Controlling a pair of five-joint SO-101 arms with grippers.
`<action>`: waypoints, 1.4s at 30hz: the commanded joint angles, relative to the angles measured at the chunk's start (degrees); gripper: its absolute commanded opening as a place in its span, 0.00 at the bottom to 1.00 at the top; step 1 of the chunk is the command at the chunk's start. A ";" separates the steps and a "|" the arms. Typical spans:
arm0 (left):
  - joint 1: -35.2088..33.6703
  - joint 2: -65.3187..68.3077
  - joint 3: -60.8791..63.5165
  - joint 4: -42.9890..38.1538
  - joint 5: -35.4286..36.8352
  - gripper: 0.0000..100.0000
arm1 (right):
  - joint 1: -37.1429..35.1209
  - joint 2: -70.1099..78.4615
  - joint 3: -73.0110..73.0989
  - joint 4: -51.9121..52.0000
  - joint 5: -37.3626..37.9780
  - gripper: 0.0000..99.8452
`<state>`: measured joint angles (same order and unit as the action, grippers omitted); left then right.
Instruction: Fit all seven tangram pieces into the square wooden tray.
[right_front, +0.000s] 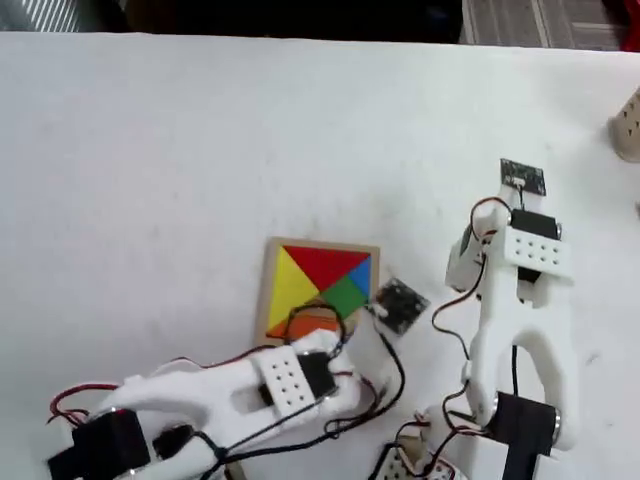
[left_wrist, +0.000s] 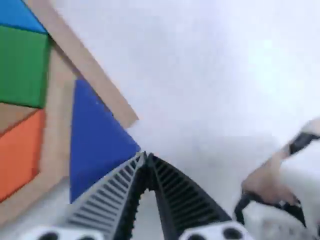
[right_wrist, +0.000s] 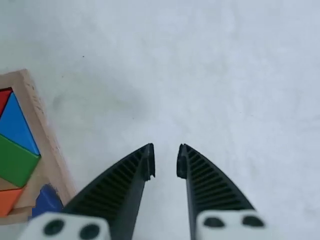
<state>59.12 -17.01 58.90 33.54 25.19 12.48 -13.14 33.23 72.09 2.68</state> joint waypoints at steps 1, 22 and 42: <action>-3.82 -0.13 0.09 -4.31 1.14 0.02 | 1.19 -1.45 -0.53 -0.40 0.00 0.08; -5.93 -5.05 -0.79 4.31 -5.27 0.02 | 1.36 -1.45 -0.62 -0.31 0.18 0.08; -14.55 -8.84 2.90 4.84 -6.95 0.02 | 1.36 -1.45 -0.44 -0.31 0.09 0.08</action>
<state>45.05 -24.22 62.15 39.96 18.68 13.27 -13.14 33.23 72.09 2.68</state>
